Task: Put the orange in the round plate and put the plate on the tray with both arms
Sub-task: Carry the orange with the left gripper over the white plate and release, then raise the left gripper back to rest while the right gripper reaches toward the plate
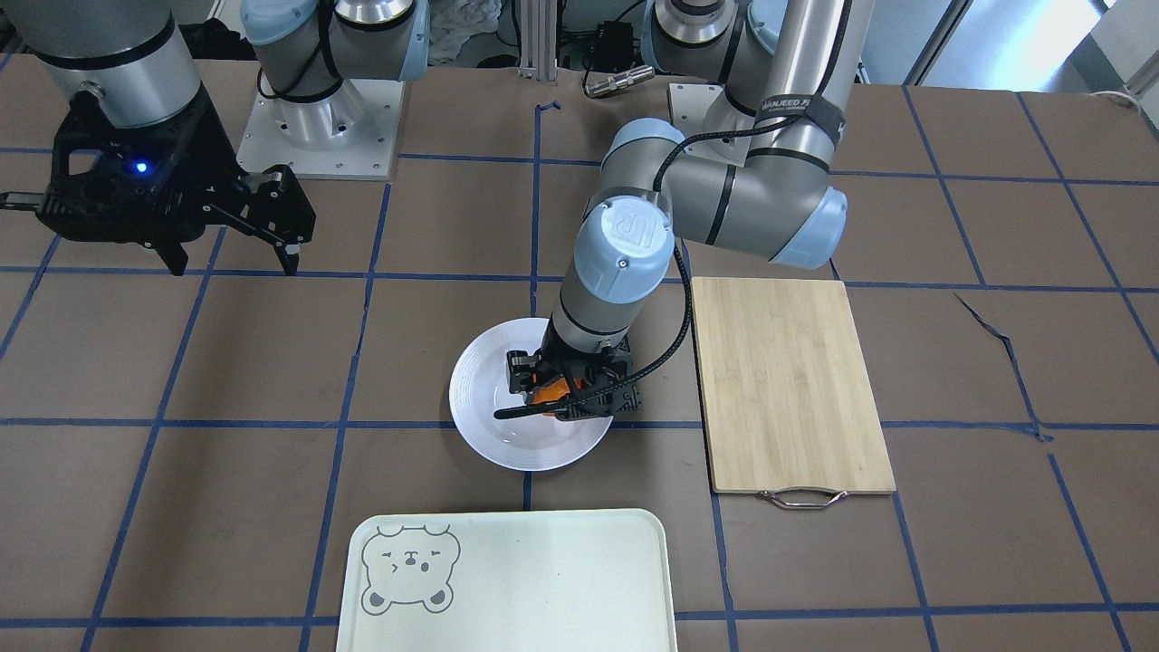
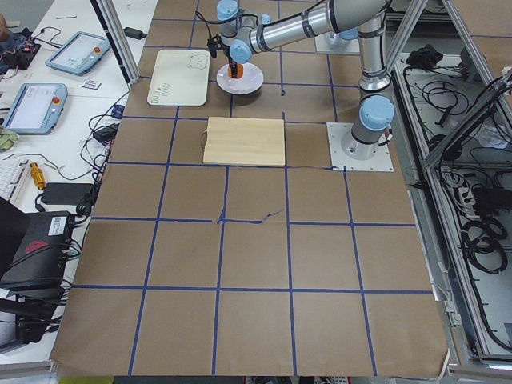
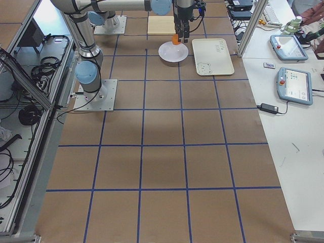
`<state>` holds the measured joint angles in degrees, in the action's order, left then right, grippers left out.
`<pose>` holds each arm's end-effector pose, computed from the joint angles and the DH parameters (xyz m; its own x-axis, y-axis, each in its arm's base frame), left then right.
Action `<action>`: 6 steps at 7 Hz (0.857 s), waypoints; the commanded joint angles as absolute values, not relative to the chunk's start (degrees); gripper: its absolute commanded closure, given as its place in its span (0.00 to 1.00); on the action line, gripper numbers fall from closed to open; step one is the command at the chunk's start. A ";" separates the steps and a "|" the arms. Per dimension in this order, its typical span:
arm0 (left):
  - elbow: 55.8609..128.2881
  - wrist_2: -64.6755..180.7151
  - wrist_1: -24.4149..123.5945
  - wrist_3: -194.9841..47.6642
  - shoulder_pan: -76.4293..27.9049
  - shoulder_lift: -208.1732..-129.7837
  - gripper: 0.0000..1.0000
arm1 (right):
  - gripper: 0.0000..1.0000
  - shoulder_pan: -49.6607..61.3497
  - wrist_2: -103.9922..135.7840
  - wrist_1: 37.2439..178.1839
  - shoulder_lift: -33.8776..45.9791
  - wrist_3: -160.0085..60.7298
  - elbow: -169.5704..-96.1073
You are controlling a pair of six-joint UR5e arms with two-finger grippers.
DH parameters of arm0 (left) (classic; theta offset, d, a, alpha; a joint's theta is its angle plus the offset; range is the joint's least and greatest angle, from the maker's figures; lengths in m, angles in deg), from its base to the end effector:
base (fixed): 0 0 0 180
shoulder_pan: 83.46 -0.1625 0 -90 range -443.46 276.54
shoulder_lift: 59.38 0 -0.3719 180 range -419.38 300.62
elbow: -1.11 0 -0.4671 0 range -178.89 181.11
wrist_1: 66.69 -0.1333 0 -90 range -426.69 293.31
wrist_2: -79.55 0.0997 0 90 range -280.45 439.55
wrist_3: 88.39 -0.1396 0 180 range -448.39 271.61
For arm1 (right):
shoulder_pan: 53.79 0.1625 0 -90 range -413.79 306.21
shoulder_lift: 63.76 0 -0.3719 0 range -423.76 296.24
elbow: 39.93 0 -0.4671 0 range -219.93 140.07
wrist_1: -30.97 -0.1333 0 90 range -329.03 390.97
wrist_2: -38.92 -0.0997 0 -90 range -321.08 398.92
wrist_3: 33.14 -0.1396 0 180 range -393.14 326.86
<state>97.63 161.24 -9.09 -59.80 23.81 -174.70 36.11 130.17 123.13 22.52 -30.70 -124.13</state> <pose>-0.3416 -0.5817 0.1151 -0.9714 -0.1978 0.1316 -0.1913 0.9797 0.0606 0.1292 -0.6009 0.4188 -0.9989 -0.0391 0.0249 -0.0408 0.9965 -0.0729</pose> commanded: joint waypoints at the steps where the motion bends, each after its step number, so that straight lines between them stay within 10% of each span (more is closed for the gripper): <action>1: 97.70 163.92 -10.79 -59.82 25.52 -176.98 0.01 | 0.00 36.13 130.58 116.34 22.29 -30.41 -122.38; 6: 78.24 166.65 27.70 -74.40 15.27 -163.90 0.00 | 0.00 36.22 127.55 120.78 15.35 -31.38 -124.91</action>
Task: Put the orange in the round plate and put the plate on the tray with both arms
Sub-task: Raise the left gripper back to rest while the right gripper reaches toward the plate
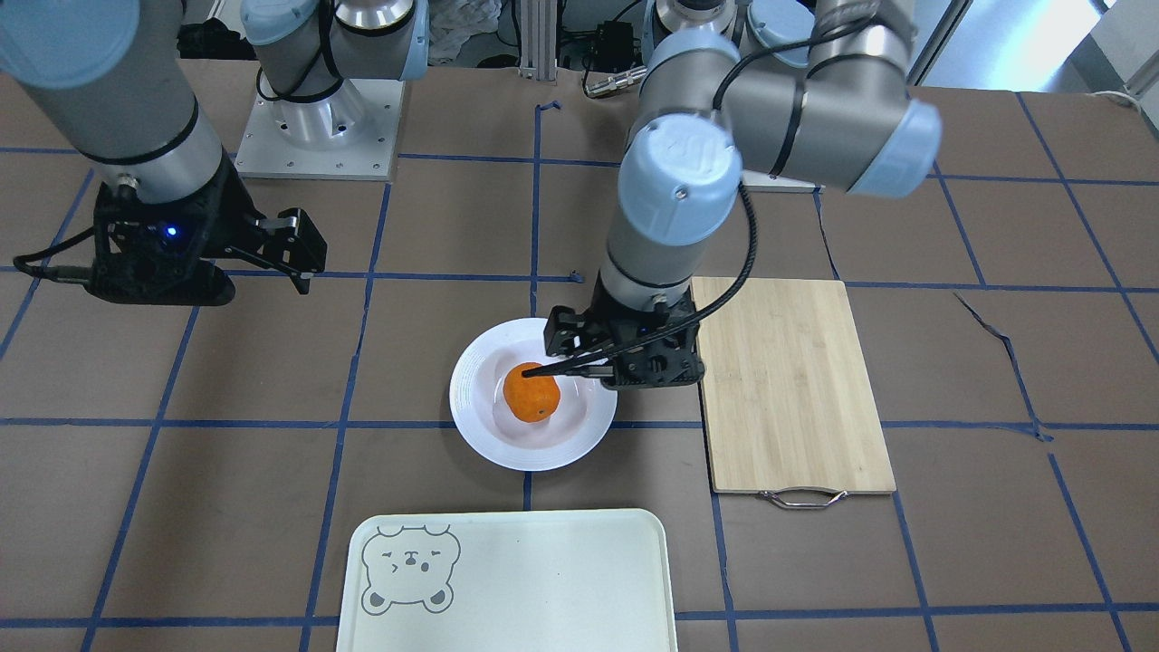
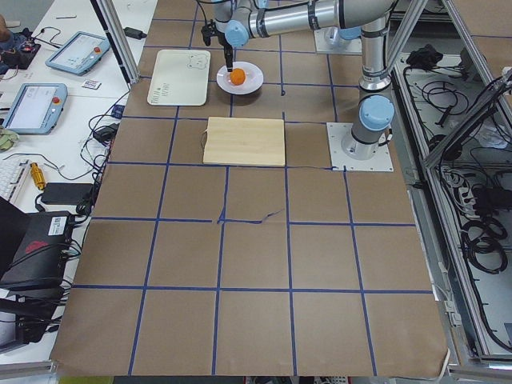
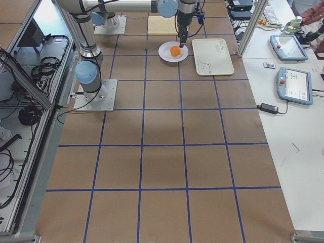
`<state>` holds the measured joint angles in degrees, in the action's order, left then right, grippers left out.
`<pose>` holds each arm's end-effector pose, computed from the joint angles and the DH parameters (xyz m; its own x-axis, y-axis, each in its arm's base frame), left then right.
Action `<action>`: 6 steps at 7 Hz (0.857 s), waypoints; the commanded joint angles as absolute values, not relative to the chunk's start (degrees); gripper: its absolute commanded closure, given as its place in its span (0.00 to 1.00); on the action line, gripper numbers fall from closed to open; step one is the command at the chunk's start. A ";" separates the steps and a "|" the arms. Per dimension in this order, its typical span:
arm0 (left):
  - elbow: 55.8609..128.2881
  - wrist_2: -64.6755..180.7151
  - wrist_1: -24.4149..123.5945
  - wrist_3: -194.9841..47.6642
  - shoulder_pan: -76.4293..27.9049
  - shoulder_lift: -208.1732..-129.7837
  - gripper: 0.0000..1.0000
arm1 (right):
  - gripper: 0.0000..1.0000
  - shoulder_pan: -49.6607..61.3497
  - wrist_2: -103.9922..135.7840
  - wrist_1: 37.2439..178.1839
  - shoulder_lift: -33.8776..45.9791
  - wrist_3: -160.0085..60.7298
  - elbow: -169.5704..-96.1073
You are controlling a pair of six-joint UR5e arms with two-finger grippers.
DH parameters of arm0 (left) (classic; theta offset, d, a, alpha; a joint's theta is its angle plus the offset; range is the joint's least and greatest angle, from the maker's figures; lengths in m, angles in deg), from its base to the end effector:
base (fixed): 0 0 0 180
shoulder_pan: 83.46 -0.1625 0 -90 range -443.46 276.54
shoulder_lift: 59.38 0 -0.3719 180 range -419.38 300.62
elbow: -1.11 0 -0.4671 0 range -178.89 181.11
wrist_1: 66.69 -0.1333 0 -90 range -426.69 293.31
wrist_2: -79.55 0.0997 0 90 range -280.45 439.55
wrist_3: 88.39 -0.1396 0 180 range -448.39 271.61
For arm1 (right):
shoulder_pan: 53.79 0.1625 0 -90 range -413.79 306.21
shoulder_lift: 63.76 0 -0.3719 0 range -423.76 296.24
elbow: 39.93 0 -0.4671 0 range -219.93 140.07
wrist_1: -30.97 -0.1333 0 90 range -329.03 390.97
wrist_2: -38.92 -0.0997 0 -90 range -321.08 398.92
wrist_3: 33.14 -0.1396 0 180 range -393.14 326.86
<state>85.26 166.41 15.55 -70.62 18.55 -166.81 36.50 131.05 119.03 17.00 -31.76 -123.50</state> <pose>-0.2750 -0.6154 0.2778 -0.9941 -0.1034 0.0317 -0.1006 0.9917 0.0801 0.1312 -0.6134 0.3594 -0.9989 -0.0321 0.0350 -0.0291 0.9961 0.0837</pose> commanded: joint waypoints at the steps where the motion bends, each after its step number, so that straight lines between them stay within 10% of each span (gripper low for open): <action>1: 73.75 166.48 33.62 -75.81 13.42 -161.54 0.00 | 0.00 36.13 119.25 124.45 14.47 -31.29 -127.45; 6: 82.36 167.17 30.38 -76.17 8.04 -152.48 0.00 | 0.00 37.09 101.50 168.91 6.74 -33.30 -153.21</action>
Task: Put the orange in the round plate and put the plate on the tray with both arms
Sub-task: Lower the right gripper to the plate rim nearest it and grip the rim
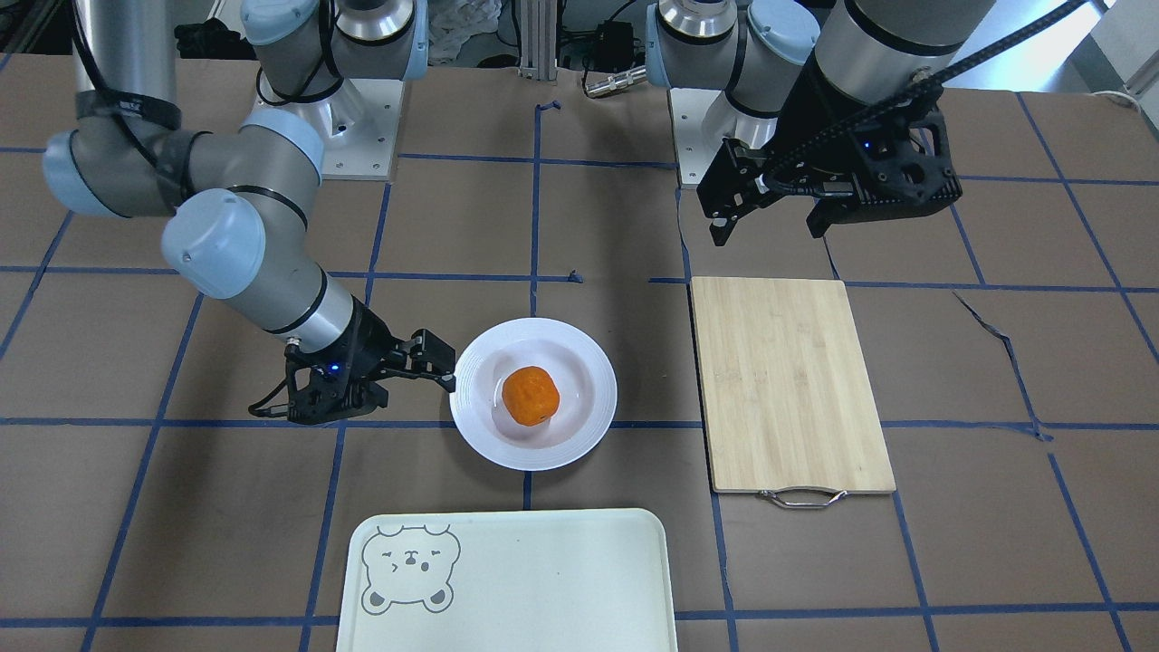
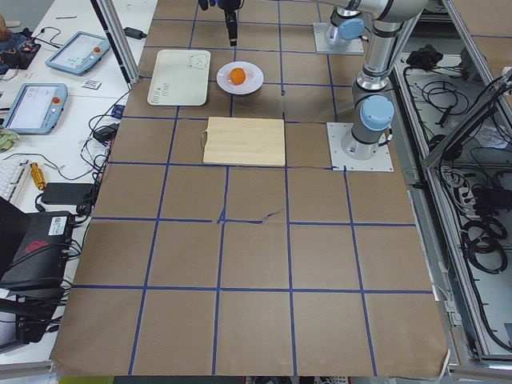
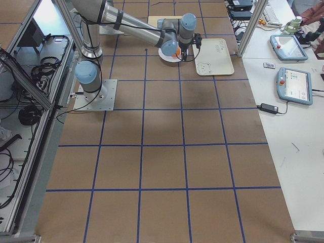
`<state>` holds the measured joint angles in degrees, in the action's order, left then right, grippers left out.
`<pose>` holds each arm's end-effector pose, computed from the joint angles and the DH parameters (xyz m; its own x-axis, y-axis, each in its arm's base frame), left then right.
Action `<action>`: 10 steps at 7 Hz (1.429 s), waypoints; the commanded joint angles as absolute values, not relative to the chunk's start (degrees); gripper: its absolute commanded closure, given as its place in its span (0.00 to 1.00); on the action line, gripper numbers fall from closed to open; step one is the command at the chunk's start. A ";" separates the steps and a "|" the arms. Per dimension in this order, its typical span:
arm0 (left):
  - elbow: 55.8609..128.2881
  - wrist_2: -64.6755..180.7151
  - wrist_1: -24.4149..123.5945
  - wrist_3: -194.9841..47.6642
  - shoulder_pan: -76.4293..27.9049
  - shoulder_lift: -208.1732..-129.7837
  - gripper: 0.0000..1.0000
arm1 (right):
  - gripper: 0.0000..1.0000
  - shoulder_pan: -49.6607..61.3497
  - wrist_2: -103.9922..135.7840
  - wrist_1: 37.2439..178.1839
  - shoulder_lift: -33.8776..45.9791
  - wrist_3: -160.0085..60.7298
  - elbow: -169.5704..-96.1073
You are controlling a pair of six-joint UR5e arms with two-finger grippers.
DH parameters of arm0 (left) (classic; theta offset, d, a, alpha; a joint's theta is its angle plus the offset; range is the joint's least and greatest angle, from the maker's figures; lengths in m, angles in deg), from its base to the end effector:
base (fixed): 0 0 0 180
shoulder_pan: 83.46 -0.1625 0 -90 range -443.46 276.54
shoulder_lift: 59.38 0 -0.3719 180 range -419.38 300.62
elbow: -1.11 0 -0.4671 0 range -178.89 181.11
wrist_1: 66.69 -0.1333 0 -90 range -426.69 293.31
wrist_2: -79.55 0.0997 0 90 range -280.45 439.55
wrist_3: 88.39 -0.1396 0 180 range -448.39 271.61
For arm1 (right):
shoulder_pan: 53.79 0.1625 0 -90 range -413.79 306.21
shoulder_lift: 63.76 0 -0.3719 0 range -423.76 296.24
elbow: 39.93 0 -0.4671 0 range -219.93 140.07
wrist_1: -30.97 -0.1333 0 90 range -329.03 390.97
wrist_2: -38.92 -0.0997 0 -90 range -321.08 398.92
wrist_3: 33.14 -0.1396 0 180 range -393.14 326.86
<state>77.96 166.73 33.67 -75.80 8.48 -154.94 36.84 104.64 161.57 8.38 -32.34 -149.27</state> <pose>-0.1601 -0.5868 0.4503 -0.9817 -0.1869 0.0374 -0.1846 0.9811 0.0579 0.1972 -0.5911 0.1130 -0.9110 -0.0483 -0.4096 -0.0237 0.9976 -0.0650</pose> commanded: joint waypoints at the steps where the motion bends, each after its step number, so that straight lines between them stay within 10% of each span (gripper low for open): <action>1: 86.32 167.18 22.60 -78.70 8.12 -151.16 0.00 | 0.00 37.35 101.67 169.30 6.30 -33.75 -153.66; 7: 89.70 170.00 17.95 -82.86 8.04 -149.21 0.00 | 0.09 38.14 101.41 179.06 2.51 -38.90 -158.23; 10: 90.58 169.82 17.86 -83.03 7.86 -148.68 0.00 | 0.63 39.20 101.41 179.33 2.60 -41.91 -158.23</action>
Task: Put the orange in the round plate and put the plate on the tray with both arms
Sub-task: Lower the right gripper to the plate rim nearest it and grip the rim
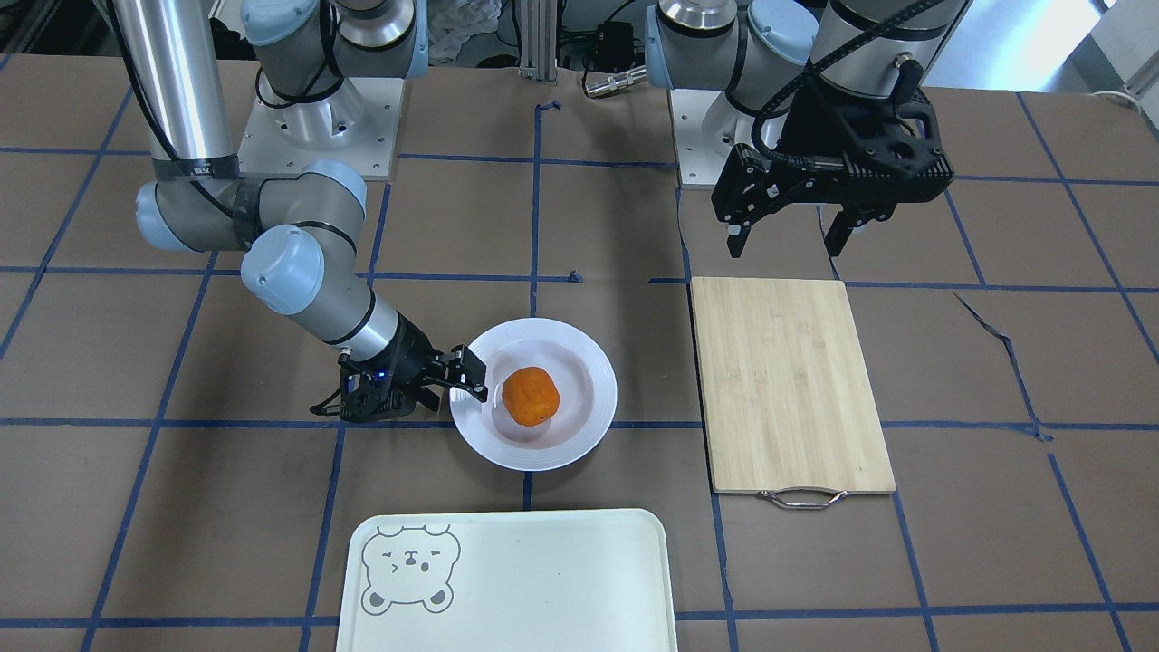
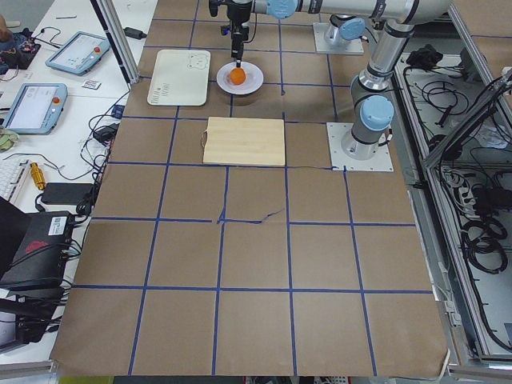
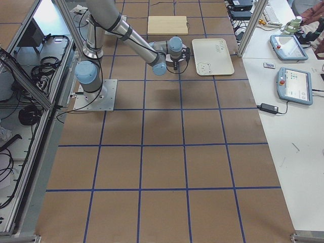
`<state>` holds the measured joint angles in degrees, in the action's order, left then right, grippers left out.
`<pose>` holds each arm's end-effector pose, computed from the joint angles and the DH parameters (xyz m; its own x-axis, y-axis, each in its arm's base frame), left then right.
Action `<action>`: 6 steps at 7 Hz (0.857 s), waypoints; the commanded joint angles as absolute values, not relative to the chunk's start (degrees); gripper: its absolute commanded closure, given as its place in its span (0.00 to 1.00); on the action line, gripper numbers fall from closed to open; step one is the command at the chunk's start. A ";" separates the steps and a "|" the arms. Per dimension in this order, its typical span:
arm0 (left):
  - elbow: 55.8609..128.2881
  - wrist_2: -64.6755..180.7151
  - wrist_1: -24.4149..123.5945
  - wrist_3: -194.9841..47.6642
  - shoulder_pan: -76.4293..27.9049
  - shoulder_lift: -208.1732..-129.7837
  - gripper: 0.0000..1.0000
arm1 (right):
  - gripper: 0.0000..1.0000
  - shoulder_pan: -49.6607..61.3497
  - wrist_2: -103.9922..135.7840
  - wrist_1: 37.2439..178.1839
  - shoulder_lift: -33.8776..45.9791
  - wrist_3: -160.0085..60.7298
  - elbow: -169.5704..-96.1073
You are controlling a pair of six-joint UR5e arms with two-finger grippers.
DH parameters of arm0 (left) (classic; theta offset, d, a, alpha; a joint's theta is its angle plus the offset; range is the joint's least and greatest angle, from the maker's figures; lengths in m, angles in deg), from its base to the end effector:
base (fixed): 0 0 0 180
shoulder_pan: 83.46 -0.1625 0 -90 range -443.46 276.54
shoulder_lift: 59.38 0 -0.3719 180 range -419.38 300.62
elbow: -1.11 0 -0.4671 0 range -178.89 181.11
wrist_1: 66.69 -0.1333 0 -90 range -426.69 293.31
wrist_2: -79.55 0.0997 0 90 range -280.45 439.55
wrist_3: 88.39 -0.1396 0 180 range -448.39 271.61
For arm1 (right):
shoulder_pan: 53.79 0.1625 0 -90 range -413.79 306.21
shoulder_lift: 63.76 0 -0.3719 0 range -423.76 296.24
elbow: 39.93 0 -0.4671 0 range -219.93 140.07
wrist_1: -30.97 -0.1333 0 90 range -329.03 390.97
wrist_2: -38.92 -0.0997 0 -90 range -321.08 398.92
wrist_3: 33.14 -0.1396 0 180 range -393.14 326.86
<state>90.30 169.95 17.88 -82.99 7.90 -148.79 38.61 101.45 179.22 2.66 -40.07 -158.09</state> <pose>-0.1460 -0.5754 0.4190 -0.9975 -0.0706 0.0043 -0.0706 0.9904 -0.1190 0.2206 -0.5424 0.0248 -0.8828 0.0310 -0.4686 0.0654 0.9962 -0.0573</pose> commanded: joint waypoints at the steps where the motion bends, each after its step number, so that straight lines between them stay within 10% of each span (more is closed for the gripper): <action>1: 90.40 169.90 17.86 -82.94 7.51 -148.68 0.00 | 0.88 39.46 101.23 179.33 2.60 -44.71 -158.32; 6: 90.49 169.90 17.95 -82.85 7.51 -148.59 0.00 | 1.00 39.29 97.37 179.06 3.39 -60.55 -156.49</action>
<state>90.41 169.91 17.92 -82.92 7.47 -148.65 39.37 97.56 179.07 2.97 -58.05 -157.62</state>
